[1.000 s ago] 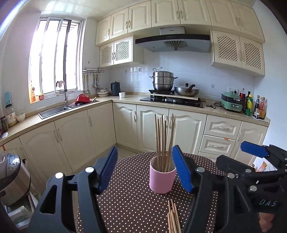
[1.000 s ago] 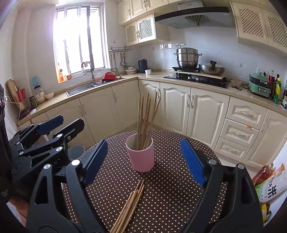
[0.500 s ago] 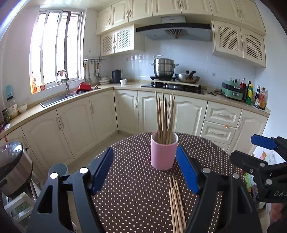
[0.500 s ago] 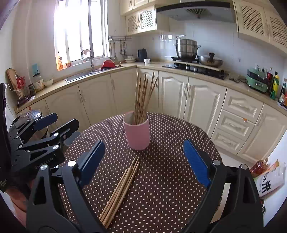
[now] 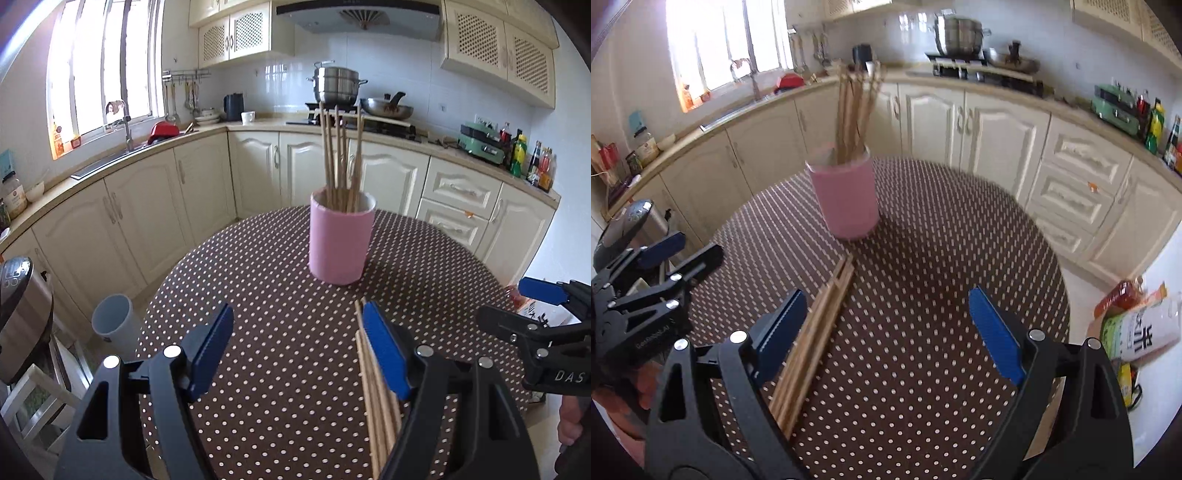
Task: Organize utensils
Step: 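Move both open grippers down to the chopstick pile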
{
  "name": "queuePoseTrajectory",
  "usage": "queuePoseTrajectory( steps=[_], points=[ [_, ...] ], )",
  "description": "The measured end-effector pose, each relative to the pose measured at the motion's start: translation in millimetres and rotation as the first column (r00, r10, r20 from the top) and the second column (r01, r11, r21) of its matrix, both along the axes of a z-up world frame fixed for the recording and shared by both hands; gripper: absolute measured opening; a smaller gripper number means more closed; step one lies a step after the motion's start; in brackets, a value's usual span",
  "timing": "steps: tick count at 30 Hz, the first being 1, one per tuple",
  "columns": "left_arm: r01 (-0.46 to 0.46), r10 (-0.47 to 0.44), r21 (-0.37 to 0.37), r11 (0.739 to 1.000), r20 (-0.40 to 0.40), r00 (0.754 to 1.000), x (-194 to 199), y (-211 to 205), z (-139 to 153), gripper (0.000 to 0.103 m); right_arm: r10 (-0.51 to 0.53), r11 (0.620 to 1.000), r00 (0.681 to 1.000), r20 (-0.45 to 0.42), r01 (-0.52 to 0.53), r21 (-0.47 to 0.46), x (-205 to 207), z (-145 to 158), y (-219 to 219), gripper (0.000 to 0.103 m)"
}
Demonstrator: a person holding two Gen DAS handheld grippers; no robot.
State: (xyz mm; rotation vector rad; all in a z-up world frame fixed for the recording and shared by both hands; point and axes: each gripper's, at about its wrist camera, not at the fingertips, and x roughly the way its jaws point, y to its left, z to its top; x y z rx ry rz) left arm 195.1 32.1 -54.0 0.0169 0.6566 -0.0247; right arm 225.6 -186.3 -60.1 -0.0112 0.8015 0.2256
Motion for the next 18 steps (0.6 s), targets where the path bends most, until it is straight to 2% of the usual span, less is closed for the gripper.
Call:
queuePoseTrajectory(
  steps=[7, 11, 18],
  points=[
    [-0.009, 0.009, 0.001, 1.000, -0.093, 0.996, 9, 6, -44, 0.072, -0.033, 0.999, 0.991, -0.126, 0.033, -0.005, 12, -45, 3, 0.088],
    [0.001, -0.002, -0.007, 1.000, -0.136, 0.991, 14, 8, -63, 0.072, -0.046, 0.999, 0.986, -0.159, 0.045, -0.011, 14, -63, 9, 0.088],
    [0.015, -0.017, -0.010, 1.000, -0.162, 0.987, 16, 5, -77, 0.072, -0.054, 0.998, 0.981, -0.185, 0.057, 0.011, 13, -81, 27, 0.088]
  ],
)
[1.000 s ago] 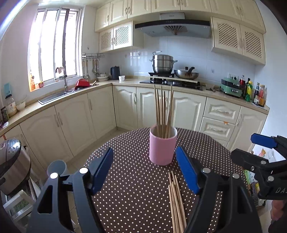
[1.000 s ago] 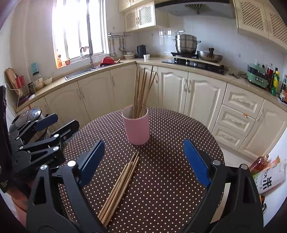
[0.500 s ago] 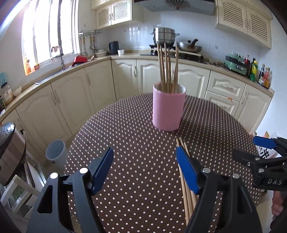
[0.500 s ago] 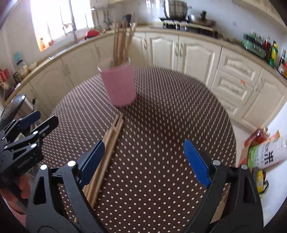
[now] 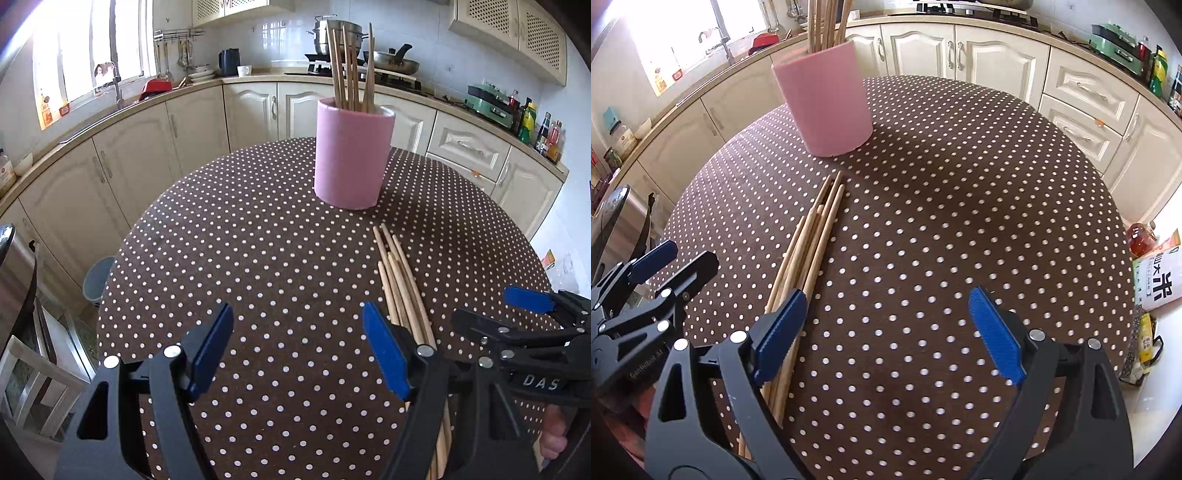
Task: Organize utensils
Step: 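Move both open grippers down to the chopstick pile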
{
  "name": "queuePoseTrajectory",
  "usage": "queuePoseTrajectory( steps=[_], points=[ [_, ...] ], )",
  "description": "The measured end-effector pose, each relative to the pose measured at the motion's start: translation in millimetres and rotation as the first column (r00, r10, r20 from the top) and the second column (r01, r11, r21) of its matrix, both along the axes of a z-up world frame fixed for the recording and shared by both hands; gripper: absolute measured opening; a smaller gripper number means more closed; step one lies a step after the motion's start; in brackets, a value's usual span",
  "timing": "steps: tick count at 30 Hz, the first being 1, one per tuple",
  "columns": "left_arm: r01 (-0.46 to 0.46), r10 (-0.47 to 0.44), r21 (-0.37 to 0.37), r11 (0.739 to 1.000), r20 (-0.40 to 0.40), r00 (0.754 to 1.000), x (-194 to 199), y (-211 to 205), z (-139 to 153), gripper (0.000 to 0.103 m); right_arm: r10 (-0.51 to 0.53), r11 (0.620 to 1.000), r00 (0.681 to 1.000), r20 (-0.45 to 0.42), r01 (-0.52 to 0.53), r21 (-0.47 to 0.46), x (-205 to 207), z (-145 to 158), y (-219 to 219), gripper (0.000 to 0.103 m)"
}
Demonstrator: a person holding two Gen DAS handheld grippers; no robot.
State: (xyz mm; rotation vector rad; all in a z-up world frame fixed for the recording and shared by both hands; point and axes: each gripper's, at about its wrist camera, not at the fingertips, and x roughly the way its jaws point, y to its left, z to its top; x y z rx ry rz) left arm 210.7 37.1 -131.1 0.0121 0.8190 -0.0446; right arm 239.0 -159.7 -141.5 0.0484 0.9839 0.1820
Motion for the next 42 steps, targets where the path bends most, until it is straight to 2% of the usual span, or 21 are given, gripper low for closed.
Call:
queuePoseTrajectory(
  steps=[4, 10, 17, 23, 27, 32, 36, 38, 41, 42],
  points=[
    [0.004, -0.004, 0.012, 1.000, 0.004, 1.000, -3, 1, -5, 0.072, 0.000, 1.000, 1.000, -0.005, 0.000, -0.016, 3, -6, 12, 0.088],
    [-0.002, 0.001, -0.052, 0.999, -0.030, 1.000, 1, 11, -16, 0.072, 0.001, 0.998, 1.000, -0.005, -0.001, -0.057, 10, -14, 30, 0.088],
    [-0.034, 0.029, -0.080, 0.996, -0.055, 0.998, 2, 25, -27, 0.072, 0.011, 0.993, 1.000, 0.003, -0.011, -0.119, 7, -13, 47, 0.088],
    [-0.047, 0.042, -0.092, 0.995, -0.055, 0.998, 2, 32, -29, 0.072, 0.089, 0.947, 0.992, 0.094, -0.056, -0.315, -8, -10, 77, 0.088],
    [-0.064, 0.059, -0.093, 0.994, -0.055, 0.997, 3, 34, -29, 0.072, 0.088, 0.957, 0.995, 0.055, -0.069, -0.281, 0, -9, 78, 0.084],
    [-0.066, 0.059, -0.118, 0.991, -0.061, 0.996, 3, 39, -27, 0.072, 0.044, 0.992, 0.997, -0.057, -0.051, -0.117, 17, -14, 65, 0.077],
    [-0.060, 0.053, -0.113, 0.992, -0.064, 0.997, 2, 39, -27, 0.072, 0.048, 0.989, 0.997, -0.062, -0.056, -0.134, 13, -16, 64, 0.076],
    [-0.057, 0.051, -0.106, 0.993, -0.064, 0.997, 2, 38, -27, 0.072, 0.064, 0.986, 0.994, -0.092, -0.077, -0.145, 7, -18, 69, 0.067],
    [-0.052, 0.044, -0.119, 0.992, -0.066, 0.997, 1, 36, -26, 0.072, 0.093, 0.976, 0.994, -0.054, -0.101, -0.191, -2, -16, 75, 0.058],
    [-0.052, 0.043, -0.125, 0.991, -0.069, 0.997, 1, 36, -26, 0.072, 0.106, 0.975, 0.993, -0.054, -0.114, -0.188, 0, -15, 77, 0.052]
  ],
)
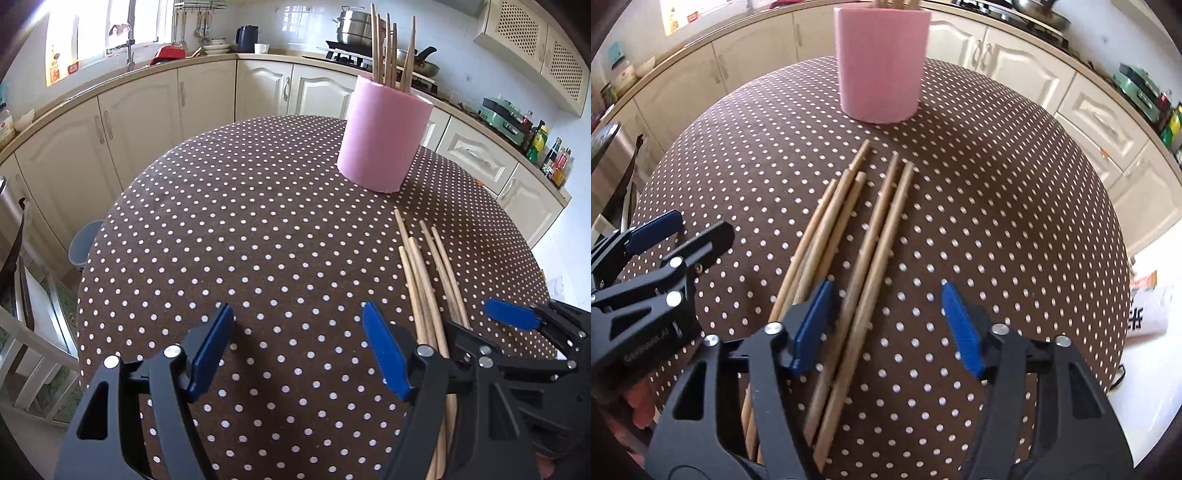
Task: Organize utensils
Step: 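Move both open grippers down to the chopstick pile, then close the right gripper on a chopstick while the left gripper grasps another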
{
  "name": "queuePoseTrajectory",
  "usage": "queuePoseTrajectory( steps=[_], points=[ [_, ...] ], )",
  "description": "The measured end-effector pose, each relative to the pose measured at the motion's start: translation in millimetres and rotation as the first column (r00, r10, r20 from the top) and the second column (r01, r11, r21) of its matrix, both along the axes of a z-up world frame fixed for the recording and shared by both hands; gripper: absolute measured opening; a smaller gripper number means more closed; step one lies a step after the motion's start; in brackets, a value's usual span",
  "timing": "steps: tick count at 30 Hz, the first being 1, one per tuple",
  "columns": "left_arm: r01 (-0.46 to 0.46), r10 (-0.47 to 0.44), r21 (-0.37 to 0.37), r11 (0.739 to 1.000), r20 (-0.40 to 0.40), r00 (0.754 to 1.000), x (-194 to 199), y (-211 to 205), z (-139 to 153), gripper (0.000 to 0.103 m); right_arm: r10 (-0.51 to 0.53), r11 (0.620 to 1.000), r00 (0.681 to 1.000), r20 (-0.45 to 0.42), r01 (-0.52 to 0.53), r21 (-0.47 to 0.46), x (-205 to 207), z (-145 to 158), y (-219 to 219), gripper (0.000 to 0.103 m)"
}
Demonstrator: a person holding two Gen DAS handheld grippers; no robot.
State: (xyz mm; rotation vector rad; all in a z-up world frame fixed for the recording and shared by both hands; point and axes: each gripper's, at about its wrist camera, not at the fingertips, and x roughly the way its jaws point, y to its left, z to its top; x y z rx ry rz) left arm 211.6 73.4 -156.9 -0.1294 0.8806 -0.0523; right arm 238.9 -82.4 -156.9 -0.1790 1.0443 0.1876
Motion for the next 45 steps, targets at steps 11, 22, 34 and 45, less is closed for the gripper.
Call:
queuePoseTrajectory(
  steps=[11, 22, 34, 45],
  points=[
    [-0.018, 0.018, -0.020, 1.000, 0.002, 1.000, -6, 7, 2, 0.072, -0.069, 0.985, 0.997, -0.038, 0.074, 0.157, 12, 14, -38, 0.061],
    [-0.018, 0.018, -0.025, 1.000, -0.006, 1.000, -1, 11, 0, 0.072, -0.049, 0.998, 0.999, -0.014, 0.050, 0.029, 21, -1, -18, 0.060],
    [0.091, -0.094, -0.111, 0.990, -0.023, 0.995, -4, -6, 4, 0.072, -0.021, 0.994, 0.999, 0.043, 0.016, 0.108, 13, 3, -38, 0.006],
    [0.163, -0.156, 0.094, 0.982, -0.078, 0.985, 11, -55, 0, 0.073, -0.024, 0.981, 0.999, 0.038, 0.016, 0.193, 17, -1, -61, 0.006]
  ],
)
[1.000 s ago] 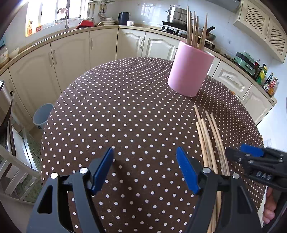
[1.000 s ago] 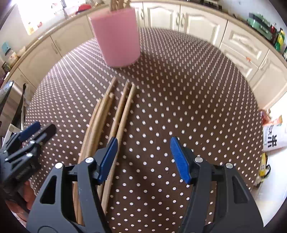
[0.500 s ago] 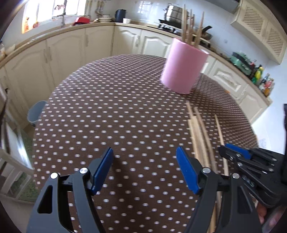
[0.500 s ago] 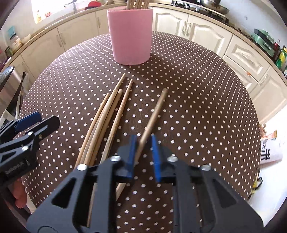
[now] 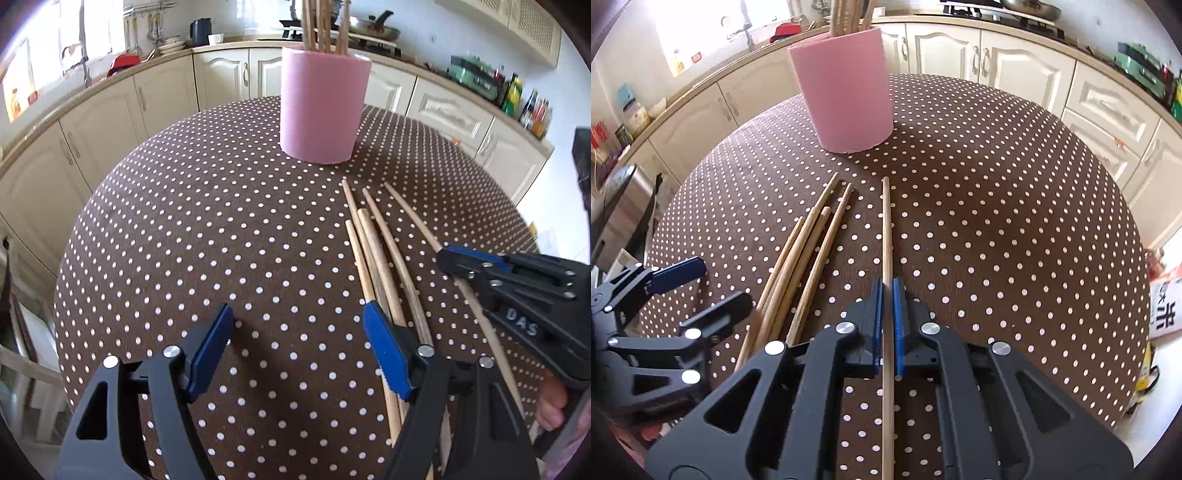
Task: Organize utensils
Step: 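Close the right gripper on a chopstick while the left gripper grasps another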
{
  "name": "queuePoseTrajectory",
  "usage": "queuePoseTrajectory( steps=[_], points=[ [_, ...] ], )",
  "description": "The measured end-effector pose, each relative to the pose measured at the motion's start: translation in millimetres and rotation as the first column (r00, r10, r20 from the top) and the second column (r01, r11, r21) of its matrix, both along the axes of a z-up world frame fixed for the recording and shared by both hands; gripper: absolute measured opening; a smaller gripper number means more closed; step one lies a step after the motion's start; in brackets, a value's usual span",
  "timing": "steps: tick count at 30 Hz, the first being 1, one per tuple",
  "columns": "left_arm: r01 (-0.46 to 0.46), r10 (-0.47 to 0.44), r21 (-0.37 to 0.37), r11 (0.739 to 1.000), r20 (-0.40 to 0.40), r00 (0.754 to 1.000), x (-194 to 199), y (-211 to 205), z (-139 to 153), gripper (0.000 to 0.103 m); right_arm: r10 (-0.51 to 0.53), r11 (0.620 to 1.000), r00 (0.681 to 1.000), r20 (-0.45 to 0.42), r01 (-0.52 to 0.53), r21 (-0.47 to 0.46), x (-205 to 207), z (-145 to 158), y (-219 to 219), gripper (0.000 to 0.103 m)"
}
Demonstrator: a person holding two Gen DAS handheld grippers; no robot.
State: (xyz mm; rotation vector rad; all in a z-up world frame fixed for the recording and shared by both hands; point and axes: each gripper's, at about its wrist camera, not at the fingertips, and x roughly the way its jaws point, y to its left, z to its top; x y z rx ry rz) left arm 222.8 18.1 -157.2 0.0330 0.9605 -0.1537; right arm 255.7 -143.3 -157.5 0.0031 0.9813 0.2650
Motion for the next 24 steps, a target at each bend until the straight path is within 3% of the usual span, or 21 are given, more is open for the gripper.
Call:
queuePoseTrajectory(
  steps=[7, 17, 24],
  points=[
    [0.037, -0.036, 0.018, 0.999, -0.035, 0.999, 14, -6, 1, 0.073, -0.006, 0.998, 0.999, -0.031, 0.007, 0.059, 5, -2, -19, 0.006],
    [0.048, -0.049, -0.021, 0.999, -0.055, 0.997, 11, -1, 1, 0.073, 0.010, 0.999, 1.000, -0.020, -0.009, 0.034, 2, -1, -17, 0.006],
    [0.024, -0.024, 0.007, 1.000, -0.061, 0.998, 19, -8, -4, 0.082, 0.013, 0.999, 1.000, -0.022, -0.013, 0.038, 2, -2, -15, 0.006]
  ],
)
